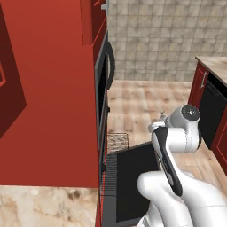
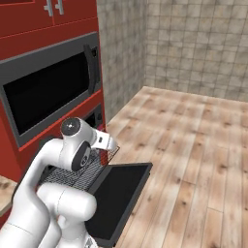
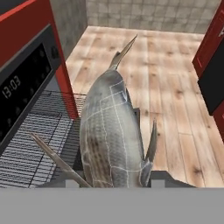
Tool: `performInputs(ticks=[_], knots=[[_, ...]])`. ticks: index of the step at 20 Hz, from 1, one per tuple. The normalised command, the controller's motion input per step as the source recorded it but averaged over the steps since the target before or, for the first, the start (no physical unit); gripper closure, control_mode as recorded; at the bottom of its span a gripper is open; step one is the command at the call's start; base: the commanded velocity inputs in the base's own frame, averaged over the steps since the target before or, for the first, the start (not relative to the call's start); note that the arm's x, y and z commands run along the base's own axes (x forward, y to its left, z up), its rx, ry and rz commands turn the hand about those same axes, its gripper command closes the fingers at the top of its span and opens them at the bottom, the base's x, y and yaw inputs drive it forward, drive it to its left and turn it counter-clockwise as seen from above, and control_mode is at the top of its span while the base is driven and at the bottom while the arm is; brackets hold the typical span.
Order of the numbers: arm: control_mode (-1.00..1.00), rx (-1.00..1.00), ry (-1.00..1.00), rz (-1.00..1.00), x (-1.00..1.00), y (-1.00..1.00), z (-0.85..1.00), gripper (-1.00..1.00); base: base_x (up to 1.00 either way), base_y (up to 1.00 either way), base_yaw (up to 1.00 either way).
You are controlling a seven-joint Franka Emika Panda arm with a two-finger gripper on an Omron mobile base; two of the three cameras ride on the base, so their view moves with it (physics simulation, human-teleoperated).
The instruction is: Place the fish on the top rack of the oven, and slide the tray back inside. Close the oven door.
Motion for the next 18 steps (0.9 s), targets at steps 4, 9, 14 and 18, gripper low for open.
performInputs(ticks=[4,9,14,18], knots=[[-1.00,0.03,-0.02,0.02,0.00,-0.04,-0.38,1.00,0.00,0.00,0.00],[-1.00,0.02,0.03,0.00,0.17,0.02,-0.44,1.00,0.00,0.00,0.00],[-1.00,0.00,0.05,-0.01,0.10,0.43,-0.56,1.00,0.00,0.00,0.00],[-1.00,0.09,0.04,-0.03,0.00,0.30,-0.31,1.00,0.00,0.00,0.00]])
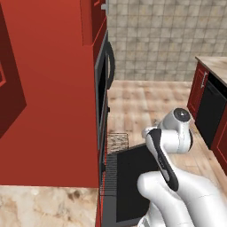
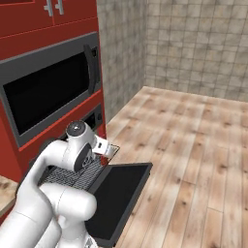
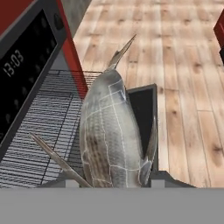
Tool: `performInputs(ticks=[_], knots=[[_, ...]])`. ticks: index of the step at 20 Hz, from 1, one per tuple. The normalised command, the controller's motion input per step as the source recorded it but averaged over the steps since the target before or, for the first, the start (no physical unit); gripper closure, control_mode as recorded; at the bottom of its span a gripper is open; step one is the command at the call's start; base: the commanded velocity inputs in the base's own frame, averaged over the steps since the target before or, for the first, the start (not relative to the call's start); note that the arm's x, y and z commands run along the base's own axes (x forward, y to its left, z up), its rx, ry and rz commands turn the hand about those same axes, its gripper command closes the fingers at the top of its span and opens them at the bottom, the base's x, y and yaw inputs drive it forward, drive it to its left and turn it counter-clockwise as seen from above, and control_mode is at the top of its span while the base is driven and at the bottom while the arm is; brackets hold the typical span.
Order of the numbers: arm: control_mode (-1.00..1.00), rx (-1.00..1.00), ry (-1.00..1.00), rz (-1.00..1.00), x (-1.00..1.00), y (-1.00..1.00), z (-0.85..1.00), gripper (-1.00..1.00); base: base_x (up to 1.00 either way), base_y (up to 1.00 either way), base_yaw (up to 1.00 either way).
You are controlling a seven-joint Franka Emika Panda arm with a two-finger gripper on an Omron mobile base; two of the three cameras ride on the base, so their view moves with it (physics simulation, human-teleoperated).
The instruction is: Place the fish on the top rack of the oven, and slide the tray back inside. Close the oven door.
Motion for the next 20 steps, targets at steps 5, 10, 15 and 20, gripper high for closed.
performInputs(ticks=[5,10,15,20], knots=[[-1.00,0.24,0.00,-0.06,0.00,0.08,-0.37,1.00,0.00,0.00,0.00],[-1.00,0.29,0.00,-0.03,0.00,0.00,-0.42,1.00,0.00,0.00,0.00],[-1.00,0.21,0.00,0.00,0.00,0.08,-0.48,1.00,0.00,0.00,0.00],[-1.00,0.10,0.00,0.00,0.01,0.32,-0.66,1.00,0.00,0.00,0.00]])
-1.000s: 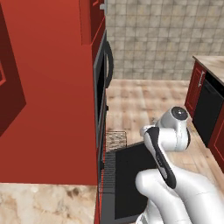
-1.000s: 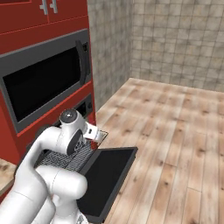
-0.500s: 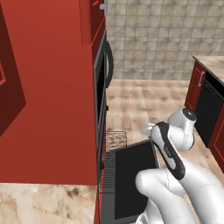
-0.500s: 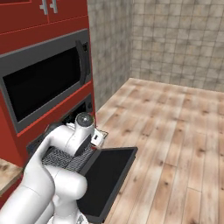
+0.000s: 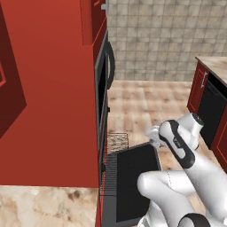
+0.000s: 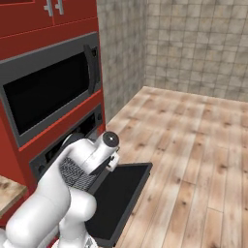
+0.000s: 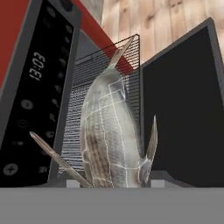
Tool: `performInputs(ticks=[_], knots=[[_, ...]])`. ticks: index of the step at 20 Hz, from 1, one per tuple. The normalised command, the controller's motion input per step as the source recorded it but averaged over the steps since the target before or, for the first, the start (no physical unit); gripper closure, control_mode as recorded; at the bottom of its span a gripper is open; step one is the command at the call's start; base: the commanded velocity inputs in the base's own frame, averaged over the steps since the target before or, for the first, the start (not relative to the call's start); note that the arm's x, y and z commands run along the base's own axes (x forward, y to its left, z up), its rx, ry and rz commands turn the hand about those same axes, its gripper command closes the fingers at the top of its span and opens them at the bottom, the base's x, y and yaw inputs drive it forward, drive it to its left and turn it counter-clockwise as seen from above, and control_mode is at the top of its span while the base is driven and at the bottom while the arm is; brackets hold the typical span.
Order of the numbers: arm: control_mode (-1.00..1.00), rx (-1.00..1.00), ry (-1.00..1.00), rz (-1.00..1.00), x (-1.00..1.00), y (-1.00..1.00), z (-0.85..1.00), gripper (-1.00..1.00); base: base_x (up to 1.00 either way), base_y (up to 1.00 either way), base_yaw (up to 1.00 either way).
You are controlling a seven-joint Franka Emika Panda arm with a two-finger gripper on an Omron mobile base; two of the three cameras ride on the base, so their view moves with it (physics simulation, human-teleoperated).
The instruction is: Place the fish on the top rack of the oven, and slide the tray back inside. Close the oven door.
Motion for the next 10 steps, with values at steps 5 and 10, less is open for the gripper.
performInputs(ticks=[5,10], knots=[[-1.00,0.04,0.00,0.00,0.09,0.46,-0.67,1.00,0.00,0.00,0.00],[-1.00,0.00,0.00,0.00,0.21,0.52,-0.66,1.00,0.00,0.00,0.00]])
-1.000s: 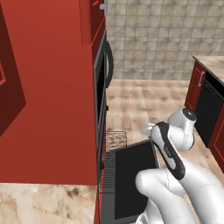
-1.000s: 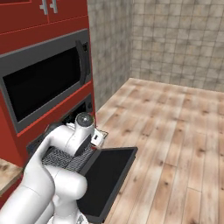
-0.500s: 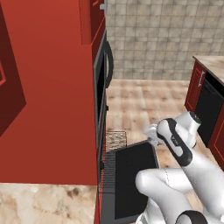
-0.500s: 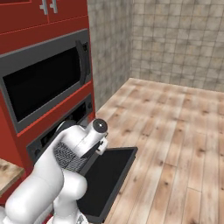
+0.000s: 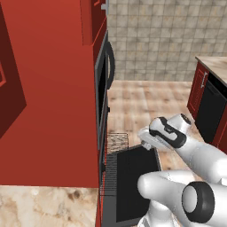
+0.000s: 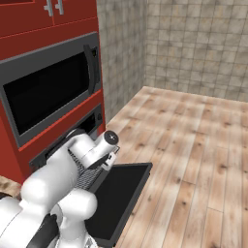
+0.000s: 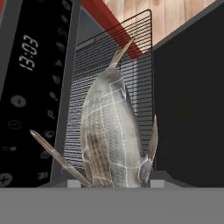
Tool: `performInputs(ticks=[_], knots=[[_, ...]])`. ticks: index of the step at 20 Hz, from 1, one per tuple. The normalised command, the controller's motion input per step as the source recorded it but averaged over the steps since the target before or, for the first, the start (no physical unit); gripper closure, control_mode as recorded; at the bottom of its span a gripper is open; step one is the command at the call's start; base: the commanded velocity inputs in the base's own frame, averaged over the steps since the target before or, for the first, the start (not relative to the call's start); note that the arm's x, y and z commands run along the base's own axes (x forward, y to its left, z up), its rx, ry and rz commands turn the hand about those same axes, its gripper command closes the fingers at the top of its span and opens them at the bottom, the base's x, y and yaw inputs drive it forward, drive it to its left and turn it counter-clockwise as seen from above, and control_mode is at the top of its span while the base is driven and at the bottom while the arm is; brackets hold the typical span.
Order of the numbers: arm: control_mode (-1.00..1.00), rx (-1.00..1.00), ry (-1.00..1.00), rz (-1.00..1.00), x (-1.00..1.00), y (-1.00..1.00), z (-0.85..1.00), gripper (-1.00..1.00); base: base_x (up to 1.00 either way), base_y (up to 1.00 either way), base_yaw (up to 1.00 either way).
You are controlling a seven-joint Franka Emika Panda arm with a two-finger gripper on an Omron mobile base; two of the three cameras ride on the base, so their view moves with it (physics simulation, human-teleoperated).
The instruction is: Place the fish on the top rack of the oven, and slide the tray back inside. Close the oven door.
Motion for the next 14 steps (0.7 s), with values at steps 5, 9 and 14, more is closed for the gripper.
performInputs(ticks=[5,9,14], knots=[[-1.00,0.00,0.00,0.00,0.02,0.50,-0.61,1.00,0.00,0.00,0.00],[-1.00,-0.01,-0.02,-0.02,0.00,0.40,-0.58,1.00,0.00,0.00,0.00],[-1.00,-0.01,0.00,-0.02,0.00,0.40,-0.53,1.00,0.00,0.00,0.00]])
